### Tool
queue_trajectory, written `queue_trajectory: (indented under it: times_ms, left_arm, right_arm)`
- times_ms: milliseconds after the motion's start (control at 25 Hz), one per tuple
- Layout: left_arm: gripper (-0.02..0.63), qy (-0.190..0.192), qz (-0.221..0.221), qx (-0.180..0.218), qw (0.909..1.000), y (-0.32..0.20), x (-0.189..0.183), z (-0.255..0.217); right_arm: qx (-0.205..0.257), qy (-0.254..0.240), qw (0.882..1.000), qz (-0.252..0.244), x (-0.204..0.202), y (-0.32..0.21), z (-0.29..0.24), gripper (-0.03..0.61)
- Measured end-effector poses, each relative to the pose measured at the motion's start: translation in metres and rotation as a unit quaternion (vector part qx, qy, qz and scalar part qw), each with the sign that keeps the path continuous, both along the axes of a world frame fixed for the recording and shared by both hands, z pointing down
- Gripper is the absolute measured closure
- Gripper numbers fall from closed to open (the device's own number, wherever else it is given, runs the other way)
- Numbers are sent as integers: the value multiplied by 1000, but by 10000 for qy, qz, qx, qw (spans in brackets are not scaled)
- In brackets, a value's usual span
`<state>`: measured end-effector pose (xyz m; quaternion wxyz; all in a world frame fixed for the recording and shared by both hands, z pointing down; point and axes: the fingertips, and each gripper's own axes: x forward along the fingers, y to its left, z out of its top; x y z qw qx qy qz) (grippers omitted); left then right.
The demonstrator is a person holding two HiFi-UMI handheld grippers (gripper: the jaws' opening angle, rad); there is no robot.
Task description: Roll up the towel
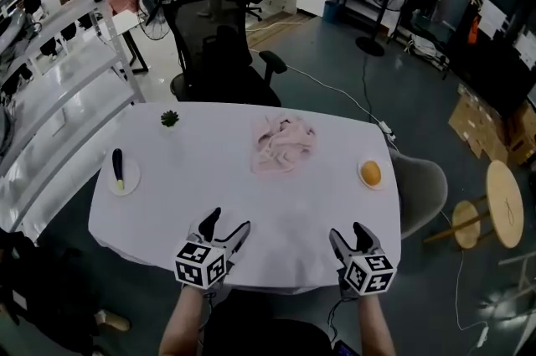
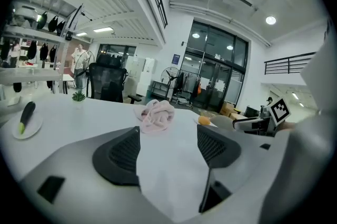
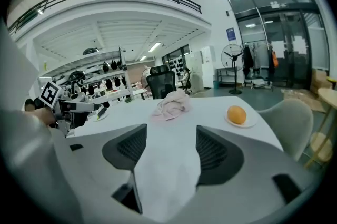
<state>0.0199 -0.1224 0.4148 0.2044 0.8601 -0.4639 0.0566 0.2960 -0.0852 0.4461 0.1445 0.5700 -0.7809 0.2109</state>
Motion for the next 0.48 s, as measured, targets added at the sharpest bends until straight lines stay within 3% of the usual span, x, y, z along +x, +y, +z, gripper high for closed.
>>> queue_trajectory:
  times_ms: [240, 480]
  left_arm:
    - [261, -243, 454, 57, 9987, -65, 6, -13]
    - [260, -621, 1015, -209, 9927, -129, 26, 7]
  right_arm:
    - [74, 202, 9997, -144, 2, -73, -17, 290]
    - [119, 749, 9954, -586, 3, -160, -31, 291]
